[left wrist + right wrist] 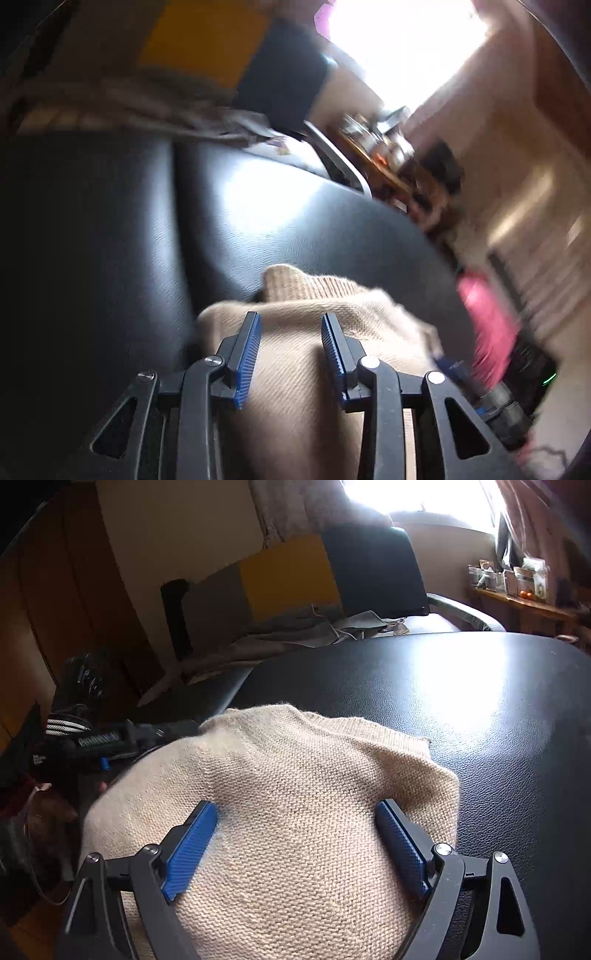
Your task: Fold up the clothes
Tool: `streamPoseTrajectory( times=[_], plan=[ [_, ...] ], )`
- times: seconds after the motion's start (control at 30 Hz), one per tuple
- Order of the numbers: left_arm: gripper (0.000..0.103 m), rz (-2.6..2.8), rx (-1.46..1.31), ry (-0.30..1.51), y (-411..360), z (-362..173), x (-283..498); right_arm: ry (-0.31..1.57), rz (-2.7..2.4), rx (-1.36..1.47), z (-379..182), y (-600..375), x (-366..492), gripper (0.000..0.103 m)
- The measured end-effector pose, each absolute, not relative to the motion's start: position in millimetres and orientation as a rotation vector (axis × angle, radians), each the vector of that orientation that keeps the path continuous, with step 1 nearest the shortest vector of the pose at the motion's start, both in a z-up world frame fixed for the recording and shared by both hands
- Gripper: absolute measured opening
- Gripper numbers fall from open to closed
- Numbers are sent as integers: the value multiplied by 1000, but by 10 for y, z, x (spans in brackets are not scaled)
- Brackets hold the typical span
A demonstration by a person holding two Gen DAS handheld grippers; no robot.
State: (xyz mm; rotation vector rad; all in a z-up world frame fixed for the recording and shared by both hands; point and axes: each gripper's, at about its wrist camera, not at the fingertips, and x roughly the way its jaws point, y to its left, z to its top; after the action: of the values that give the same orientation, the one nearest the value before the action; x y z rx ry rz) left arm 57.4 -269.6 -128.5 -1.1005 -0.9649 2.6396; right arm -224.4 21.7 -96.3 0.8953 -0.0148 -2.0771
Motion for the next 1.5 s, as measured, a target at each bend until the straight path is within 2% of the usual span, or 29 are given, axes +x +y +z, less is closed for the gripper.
streamPoseTrajectory(
  times=[0.07,0.2,0.3,0.47,0.57,0.83,0.9,1.0,1.1,1.17,1.23,1.4,1.5],
  plan=[
    [34,2606,-1077,-1041,-2781,-1266,775,-59,-2024,900,-954,250,-2281,103],
    [34,2532,-1054,-1145,-2902,-1271,1151,-35,-1971,948,-857,321,-2303,103],
    [35,2445,-1085,-1173,-2863,-1431,1274,-113,-1944,961,-723,558,-2324,103],
    [57,2302,-1002,-1314,-2847,-1705,1346,-326,-1831,1104,-826,1083,-2465,103],
    [62,2269,-938,-1312,-2818,-1705,1333,-379,-1748,1238,-1010,1234,-2525,103],
    [68,2260,-937,-1197,-2602,-1677,1005,-248,-1575,1243,-1102,590,-2589,103],
    [67,2262,-967,-1167,-2546,-1659,967,-224,-1592,1213,-1108,475,-2567,103],
    [54,2324,-1026,-1093,-2460,-1610,1032,-152,-1635,1142,-1113,415,-2454,103],
    [46,2375,-995,-1036,-2337,-1546,1165,-95,-1707,1121,-1099,395,-2353,92],
    [41,2383,-958,-1050,-2302,-1503,1282,-95,-1742,1121,-1086,400,-2305,72],
    [38,2387,-917,-1072,-2279,-1460,1403,-141,-1711,1123,-1082,398,-2241,61],
    [35,2428,-783,-1121,-2386,-1190,2006,-256,-1558,1102,-1051,212,-1996,53],
    [30,2495,-685,-1094,-2480,-893,2406,-303,-1399,1048,-920,-188,-1748,52]
  ],
)
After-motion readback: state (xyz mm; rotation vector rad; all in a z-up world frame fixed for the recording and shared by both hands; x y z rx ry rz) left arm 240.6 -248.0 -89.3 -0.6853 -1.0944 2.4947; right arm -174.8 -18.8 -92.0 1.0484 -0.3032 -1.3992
